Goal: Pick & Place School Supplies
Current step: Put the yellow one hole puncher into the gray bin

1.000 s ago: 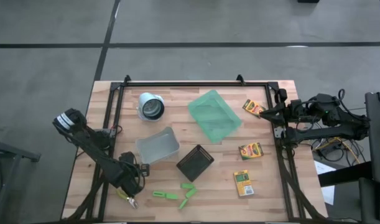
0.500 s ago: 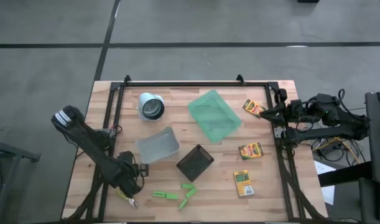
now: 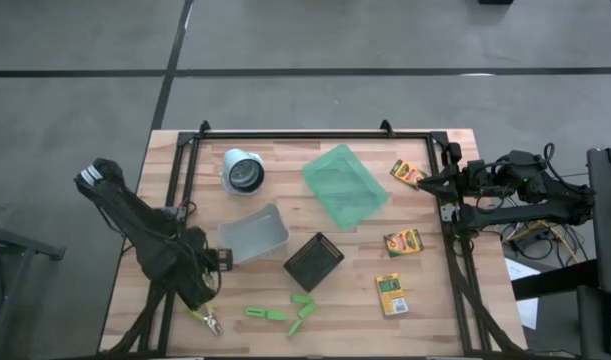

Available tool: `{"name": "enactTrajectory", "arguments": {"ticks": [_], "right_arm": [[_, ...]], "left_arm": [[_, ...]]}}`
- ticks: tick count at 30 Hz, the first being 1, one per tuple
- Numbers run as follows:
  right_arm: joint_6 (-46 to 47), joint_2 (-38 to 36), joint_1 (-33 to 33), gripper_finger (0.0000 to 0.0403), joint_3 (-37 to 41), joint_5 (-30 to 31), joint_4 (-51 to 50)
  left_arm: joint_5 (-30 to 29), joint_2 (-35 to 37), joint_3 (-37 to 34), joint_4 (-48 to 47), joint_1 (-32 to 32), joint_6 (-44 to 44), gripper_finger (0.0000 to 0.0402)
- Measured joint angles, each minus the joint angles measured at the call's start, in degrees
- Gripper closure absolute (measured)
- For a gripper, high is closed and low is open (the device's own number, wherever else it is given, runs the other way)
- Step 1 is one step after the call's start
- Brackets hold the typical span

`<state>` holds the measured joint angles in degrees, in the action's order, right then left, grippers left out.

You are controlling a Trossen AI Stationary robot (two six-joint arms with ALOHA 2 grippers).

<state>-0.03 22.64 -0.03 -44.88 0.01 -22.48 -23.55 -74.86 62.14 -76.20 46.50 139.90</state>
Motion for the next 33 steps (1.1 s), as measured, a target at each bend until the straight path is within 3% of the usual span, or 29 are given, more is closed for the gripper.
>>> {"name": "enactTrajectory", "arguments": {"ticks": [5, 10, 15, 21, 28, 33], "right_arm": [[0.0, -0.01, 0.0, 0.0367, 0.0, 0.01, -0.01], [-0.02, 0.01, 0.0, 0.0367, 0.0, 0.0, 0.0], [0.0, 0.01, 0.0, 0.0367, 0.0, 0.0, 0.0], [0.0, 0.0, 0.02, 0.0367, 0.0, 0.01, 0.0], [0.0, -0.01, 0.0, 0.0367, 0.0, 0.0, -0.02], [0.0, 0.01, 0.0, 0.0367, 0.0, 0.0, -0.02]], "left_arm": [[-8.96, 2.48, 1.65, -3.26, -3.56, -7.6, 0.0348], [-11.59, 4.35, 1.34, -0.66, -12.0, -29.96, 0.0348], [-4.2, 5.62, 1.34, 7.06, -23.89, -56.81, 0.0348], [2.37, 4.27, 1.32, 13.24, -34.7, -78.05, 0.0348], [5.39, 0.06, 1.32, 18.85, -37.44, -90.22, 0.0348], [7.96, -4.5, 1.31, 19.64, -37.44, -93.6, 0.0348]]}}
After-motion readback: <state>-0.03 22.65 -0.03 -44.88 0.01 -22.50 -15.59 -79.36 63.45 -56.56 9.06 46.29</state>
